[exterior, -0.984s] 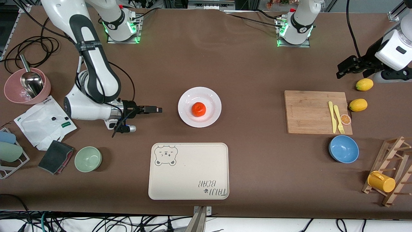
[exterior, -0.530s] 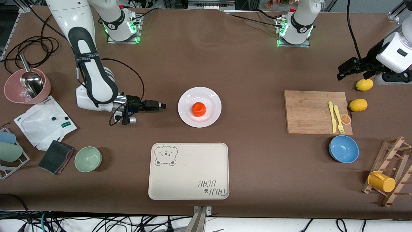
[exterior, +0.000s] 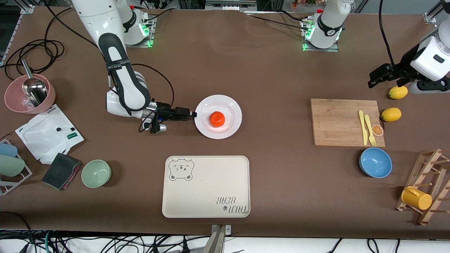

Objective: Place orange and plate with both arms
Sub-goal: 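Return the left arm to rest while the right gripper reaches the plate, then grasp the white plate rim with the right gripper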

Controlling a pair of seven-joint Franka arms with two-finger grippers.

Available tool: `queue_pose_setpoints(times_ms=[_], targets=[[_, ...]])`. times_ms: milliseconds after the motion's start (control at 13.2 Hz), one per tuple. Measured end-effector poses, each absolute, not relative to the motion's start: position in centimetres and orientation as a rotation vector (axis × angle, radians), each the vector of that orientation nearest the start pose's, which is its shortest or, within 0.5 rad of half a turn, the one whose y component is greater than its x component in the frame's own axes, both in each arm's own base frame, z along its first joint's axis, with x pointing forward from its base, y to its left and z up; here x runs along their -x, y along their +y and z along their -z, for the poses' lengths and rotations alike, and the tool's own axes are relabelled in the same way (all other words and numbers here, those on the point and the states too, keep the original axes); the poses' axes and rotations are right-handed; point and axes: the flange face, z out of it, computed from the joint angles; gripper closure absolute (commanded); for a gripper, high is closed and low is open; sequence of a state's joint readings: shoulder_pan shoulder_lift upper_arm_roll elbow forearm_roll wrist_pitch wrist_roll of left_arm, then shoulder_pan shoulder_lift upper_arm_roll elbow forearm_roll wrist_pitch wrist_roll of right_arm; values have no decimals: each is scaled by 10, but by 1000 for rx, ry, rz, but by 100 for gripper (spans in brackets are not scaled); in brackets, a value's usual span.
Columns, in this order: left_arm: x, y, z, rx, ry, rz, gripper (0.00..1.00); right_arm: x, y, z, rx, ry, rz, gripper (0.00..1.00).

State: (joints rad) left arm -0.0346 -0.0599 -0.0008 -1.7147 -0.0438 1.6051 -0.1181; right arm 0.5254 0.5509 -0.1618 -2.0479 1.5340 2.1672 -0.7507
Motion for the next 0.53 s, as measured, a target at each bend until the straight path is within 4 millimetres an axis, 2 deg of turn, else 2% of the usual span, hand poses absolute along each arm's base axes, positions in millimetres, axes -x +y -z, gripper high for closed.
queue_pose_setpoints(times_ms=[227, 530], targets=[[-535, -24, -594, 3178, -134, -79, 0, -526, 241, -152, 2170, 96, -115, 1], [-535, -24, -594, 3177, -132, -87, 0, -533, 246, -150, 2169, 88, -108, 12]])
